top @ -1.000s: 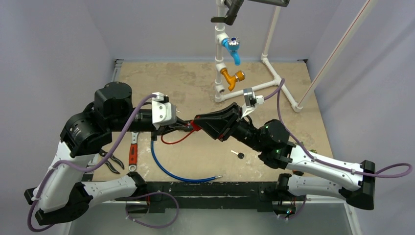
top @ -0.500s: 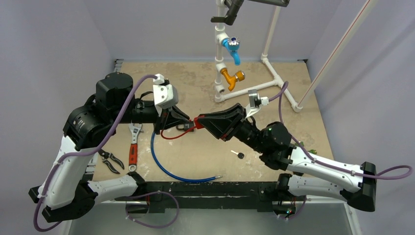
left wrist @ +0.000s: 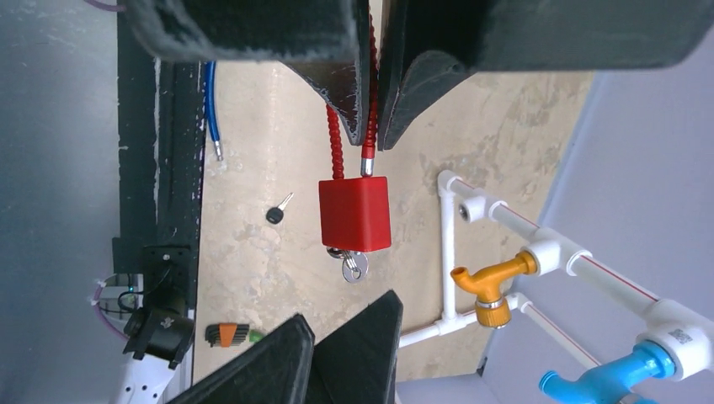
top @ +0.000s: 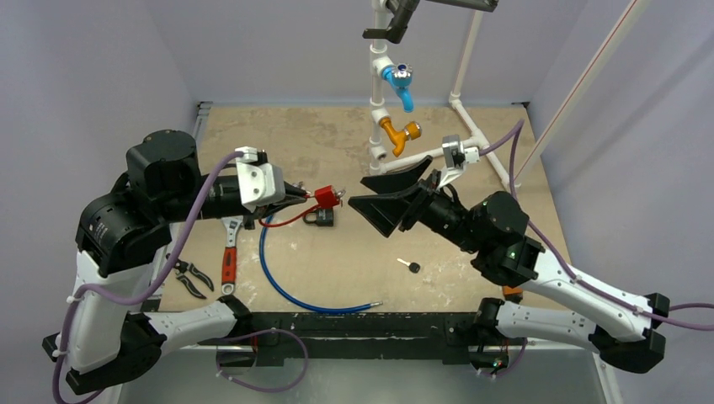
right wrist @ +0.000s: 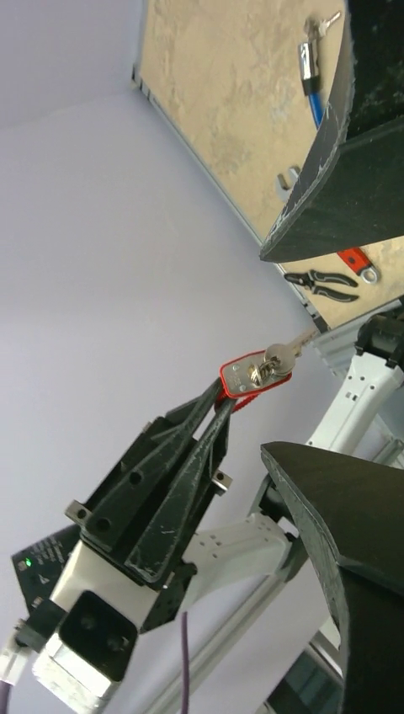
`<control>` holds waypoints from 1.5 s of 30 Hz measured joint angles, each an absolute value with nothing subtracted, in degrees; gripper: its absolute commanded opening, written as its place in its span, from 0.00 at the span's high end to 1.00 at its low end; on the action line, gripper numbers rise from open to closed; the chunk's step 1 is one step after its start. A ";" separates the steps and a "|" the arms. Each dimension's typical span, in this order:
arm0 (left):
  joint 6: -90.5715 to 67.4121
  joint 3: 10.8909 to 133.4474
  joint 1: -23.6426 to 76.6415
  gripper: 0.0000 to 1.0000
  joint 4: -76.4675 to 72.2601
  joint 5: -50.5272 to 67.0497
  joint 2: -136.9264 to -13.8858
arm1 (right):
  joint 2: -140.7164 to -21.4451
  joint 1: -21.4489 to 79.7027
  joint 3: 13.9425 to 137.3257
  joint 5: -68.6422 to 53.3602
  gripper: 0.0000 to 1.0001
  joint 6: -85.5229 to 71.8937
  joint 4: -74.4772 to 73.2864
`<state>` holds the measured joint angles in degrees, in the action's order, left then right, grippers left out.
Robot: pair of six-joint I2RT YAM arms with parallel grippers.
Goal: Unlock with the key
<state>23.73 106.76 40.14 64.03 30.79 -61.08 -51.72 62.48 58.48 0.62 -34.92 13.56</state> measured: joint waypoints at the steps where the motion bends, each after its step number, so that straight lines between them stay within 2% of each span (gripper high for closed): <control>1: 24.40 106.76 40.14 1.00 64.53 30.37 -60.95 | -51.22 62.15 58.70 1.06 0.15 -35.05 12.73; 3: 25.02 106.76 40.14 1.00 64.90 29.47 -60.88 | -50.17 61.80 58.67 2.37 0.05 -35.88 10.87; 5: 25.10 106.74 40.14 1.00 64.51 27.75 -60.55 | -49.47 61.80 58.52 3.60 0.01 -37.30 9.91; 14: 24.99 105.86 40.82 1.00 60.42 16.16 -61.54 | -52.71 61.87 55.48 6.85 0.01 -49.10 10.74; 19: 24.77 101.71 46.78 1.00 57.80 10.11 -61.54 | -56.77 63.48 51.88 9.96 0.01 -53.67 14.96; 33: 23.03 97.56 48.84 1.00 55.55 4.60 -61.67 | -60.49 66.37 51.40 17.80 0.01 -55.94 29.87; 36: 22.87 97.54 48.84 1.00 55.24 4.60 -61.73 | -62.06 66.37 51.40 18.72 0.04 -56.58 30.85; 42: 21.61 97.54 48.84 1.00 55.02 4.67 -61.69 | -64.58 66.37 51.40 20.80 0.20 -58.39 30.72; 45: 21.32 97.54 48.84 1.00 54.98 4.97 -61.65 | -64.62 66.37 51.40 22.20 0.23 -59.59 30.98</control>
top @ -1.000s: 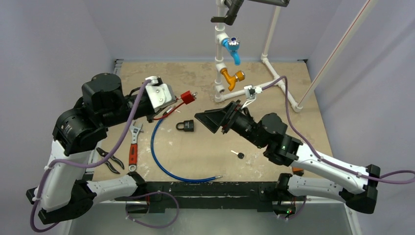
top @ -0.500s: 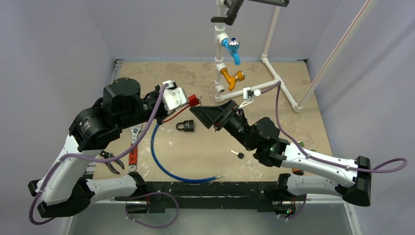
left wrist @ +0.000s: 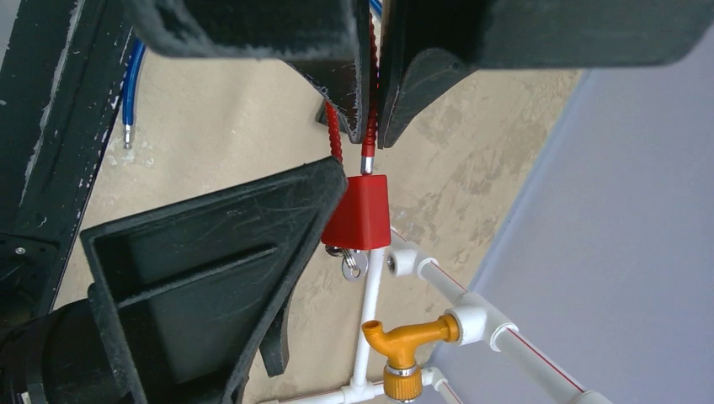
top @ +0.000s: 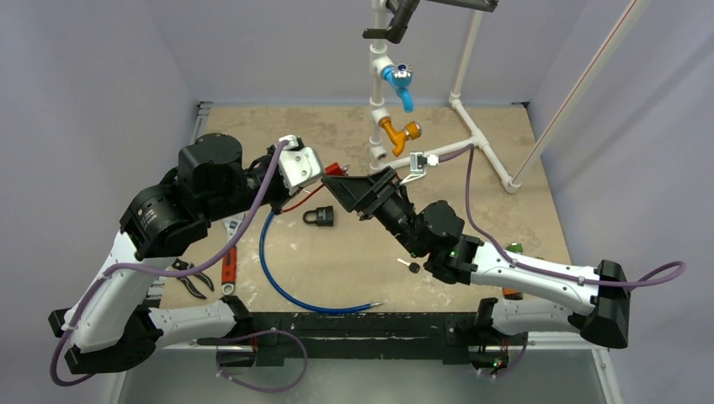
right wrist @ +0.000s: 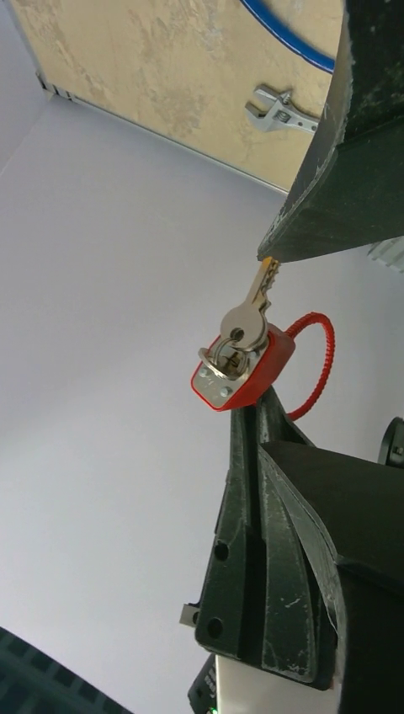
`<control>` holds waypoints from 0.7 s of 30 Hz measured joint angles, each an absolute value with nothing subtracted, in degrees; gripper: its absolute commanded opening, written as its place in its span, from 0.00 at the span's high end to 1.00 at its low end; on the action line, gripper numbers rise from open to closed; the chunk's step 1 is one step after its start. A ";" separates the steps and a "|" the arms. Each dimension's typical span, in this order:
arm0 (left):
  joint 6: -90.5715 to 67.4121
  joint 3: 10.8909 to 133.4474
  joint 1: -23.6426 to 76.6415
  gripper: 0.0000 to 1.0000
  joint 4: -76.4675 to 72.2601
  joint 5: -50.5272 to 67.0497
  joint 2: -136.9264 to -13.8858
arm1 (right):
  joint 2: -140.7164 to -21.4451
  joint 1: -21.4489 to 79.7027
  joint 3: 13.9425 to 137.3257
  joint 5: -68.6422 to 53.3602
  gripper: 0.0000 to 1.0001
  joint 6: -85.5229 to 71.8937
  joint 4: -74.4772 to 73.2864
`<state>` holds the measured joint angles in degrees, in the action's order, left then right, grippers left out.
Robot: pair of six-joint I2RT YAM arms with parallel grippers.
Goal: Unlock with the key
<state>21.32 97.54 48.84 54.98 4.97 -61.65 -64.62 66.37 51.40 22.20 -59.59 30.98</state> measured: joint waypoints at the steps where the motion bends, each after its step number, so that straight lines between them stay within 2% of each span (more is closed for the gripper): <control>1: 21.08 97.54 48.84 1.00 54.98 5.17 -61.65 | -64.64 66.37 51.42 22.81 0.24 -59.92 31.11; 9: 20.53 96.01 49.06 1.00 54.96 6.02 -61.14 | -66.52 66.37 53.34 24.99 0.30 -61.08 31.31; 18: 20.60 94.24 49.67 1.00 54.94 6.66 -60.82 | -68.62 66.37 54.85 25.45 0.55 -62.00 30.96; 21: 20.75 93.89 49.74 1.00 54.78 6.63 -60.49 | -68.69 66.37 54.98 26.13 0.69 -62.33 30.26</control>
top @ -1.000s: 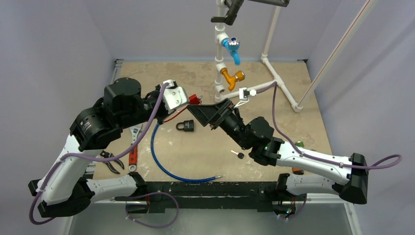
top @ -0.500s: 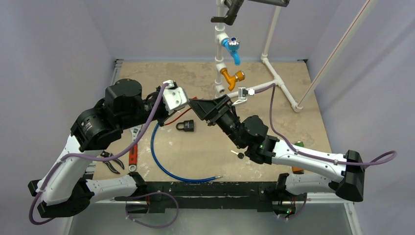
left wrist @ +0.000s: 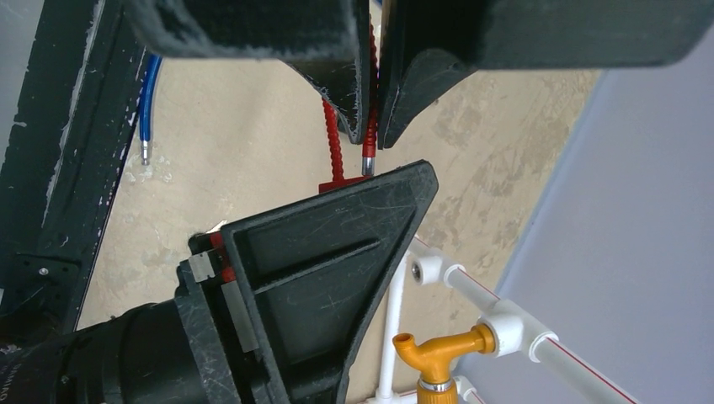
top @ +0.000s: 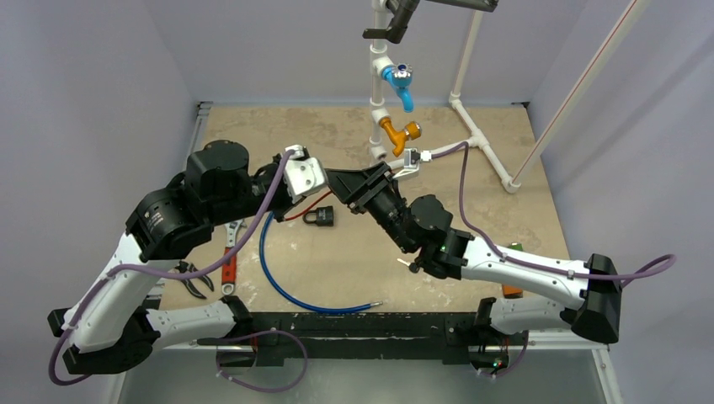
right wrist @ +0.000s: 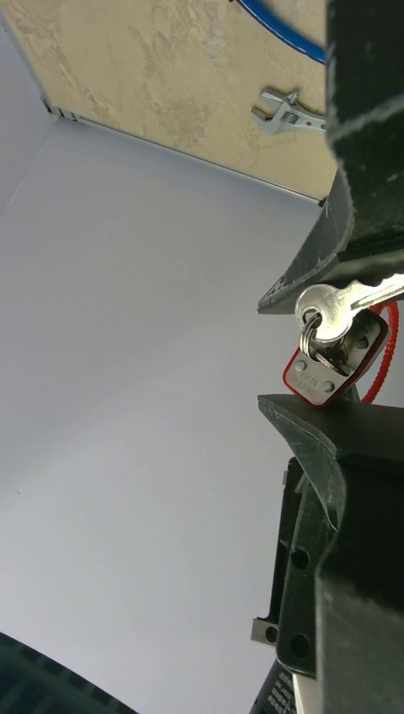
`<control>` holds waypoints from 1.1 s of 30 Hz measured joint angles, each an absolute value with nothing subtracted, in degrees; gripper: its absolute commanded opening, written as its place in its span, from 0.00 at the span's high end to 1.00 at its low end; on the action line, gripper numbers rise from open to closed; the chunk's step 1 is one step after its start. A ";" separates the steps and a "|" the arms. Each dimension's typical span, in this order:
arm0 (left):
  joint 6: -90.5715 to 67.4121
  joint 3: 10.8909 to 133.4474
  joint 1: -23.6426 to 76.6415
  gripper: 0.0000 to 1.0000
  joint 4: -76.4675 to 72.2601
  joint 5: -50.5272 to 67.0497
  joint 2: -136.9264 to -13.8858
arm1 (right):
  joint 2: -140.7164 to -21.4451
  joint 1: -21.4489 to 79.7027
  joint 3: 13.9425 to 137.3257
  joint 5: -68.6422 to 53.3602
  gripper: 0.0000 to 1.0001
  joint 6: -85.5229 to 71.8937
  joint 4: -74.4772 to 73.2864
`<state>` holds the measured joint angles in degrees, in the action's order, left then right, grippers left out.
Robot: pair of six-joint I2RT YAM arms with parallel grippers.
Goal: Unlock with the key
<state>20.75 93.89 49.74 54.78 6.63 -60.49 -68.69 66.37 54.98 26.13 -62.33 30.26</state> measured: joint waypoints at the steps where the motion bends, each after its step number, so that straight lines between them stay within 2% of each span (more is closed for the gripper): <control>1: 20.88 93.80 49.89 1.00 54.68 6.57 -60.34 | -68.71 66.37 54.98 26.39 0.77 -62.50 29.98; 4: 21.98 93.36 50.30 1.00 54.33 5.61 -59.68 | -69.08 66.37 55.57 26.52 0.94 -63.40 28.80; 7: 22.96 92.86 50.72 1.00 54.43 4.58 -59.22 | -69.78 66.39 56.82 27.09 0.97 -64.36 27.00; 9: 23.86 92.86 51.20 1.00 54.50 3.42 -59.22 | -70.22 66.43 57.49 27.64 0.92 -64.95 26.13; 11: 25.04 92.86 51.75 1.00 54.54 2.26 -59.24 | -70.54 66.43 58.46 28.21 0.77 -65.65 24.56; 12: 26.09 92.86 52.29 1.00 54.54 1.37 -59.29 | -70.70 66.48 59.11 28.64 0.73 -66.11 23.44; 18: 30.85 92.86 55.46 1.00 55.16 -3.55 -59.68 | -71.33 66.48 62.02 29.65 0.64 -68.60 17.74; 22: 33.26 92.71 57.47 1.00 55.29 -5.63 -60.23 | -71.53 66.48 62.81 30.55 0.48 -69.89 15.07; 26: 35.24 91.98 59.44 1.00 54.96 -5.87 -60.71 | -72.16 66.46 63.33 30.85 0.44 -70.65 11.66; 33: 38.30 91.11 60.45 1.00 54.83 -7.73 -60.93 | -72.49 66.30 64.84 31.31 0.44 -71.55 7.64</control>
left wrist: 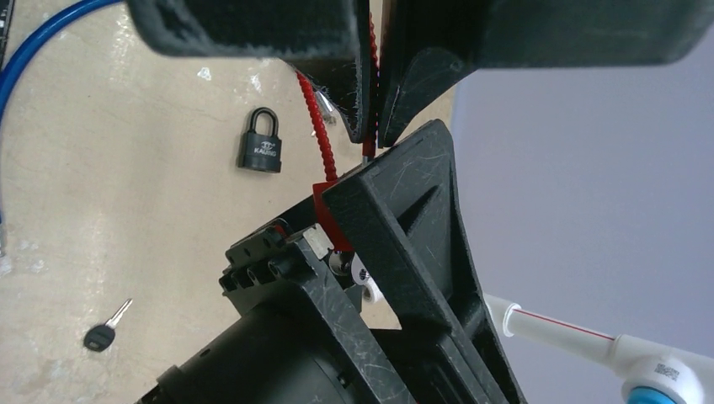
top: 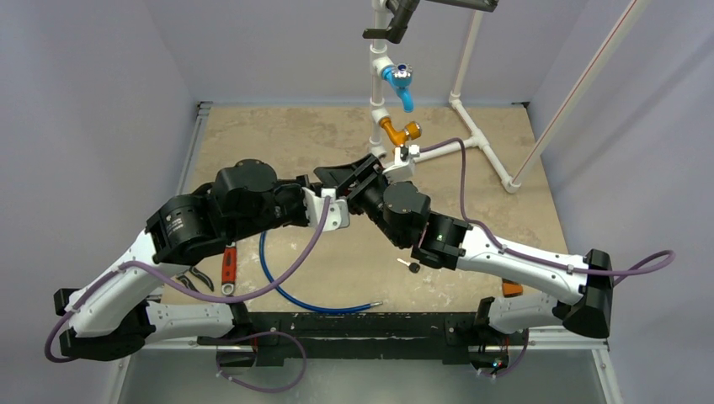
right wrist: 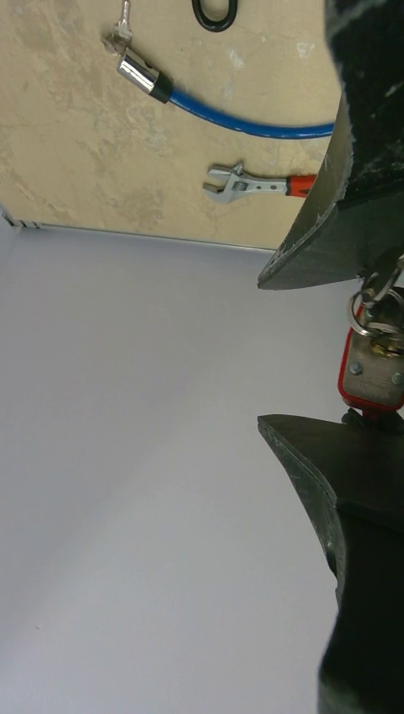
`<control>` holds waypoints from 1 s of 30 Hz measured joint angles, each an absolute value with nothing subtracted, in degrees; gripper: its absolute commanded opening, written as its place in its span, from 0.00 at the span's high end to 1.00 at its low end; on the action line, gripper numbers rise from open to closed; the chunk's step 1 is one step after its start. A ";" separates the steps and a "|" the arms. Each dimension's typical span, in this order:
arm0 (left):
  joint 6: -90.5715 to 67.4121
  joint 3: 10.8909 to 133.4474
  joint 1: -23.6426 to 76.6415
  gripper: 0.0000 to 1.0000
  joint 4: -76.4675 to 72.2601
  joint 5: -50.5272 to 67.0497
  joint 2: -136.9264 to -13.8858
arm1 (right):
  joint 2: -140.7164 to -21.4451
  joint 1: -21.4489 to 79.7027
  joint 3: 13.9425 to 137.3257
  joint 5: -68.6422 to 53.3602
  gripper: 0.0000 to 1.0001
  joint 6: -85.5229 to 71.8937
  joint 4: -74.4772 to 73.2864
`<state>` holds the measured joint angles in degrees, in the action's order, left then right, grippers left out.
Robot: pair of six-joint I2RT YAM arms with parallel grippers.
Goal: Unlock with the key
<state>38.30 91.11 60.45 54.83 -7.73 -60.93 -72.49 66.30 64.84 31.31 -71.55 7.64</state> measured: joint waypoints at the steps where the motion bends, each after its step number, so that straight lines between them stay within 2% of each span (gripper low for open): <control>1: 39.00 90.45 60.69 1.00 54.46 -8.25 -60.82 | -72.42 66.30 64.99 31.42 0.44 -72.10 6.74; 10: 45.54 84.64 63.20 1.00 51.83 -13.76 -60.38 | -71.90 65.82 65.01 31.94 0.57 -75.64 -0.47; 16: 47.24 84.47 63.81 1.00 51.35 -15.42 -60.40 | -71.88 65.76 65.69 31.90 0.85 -77.71 -1.83; 19: 46.92 84.49 63.90 1.00 51.46 -15.42 -60.49 | -71.83 65.71 65.58 31.90 0.89 -77.91 -1.65; 21: 46.00 84.51 63.96 1.00 51.40 -15.20 -60.58 | -71.35 65.65 64.51 31.92 0.98 -77.95 -0.36; 30: 35.97 84.07 64.01 1.00 51.07 -10.94 -61.06 | -67.11 65.82 51.20 31.90 1.00 -80.07 16.95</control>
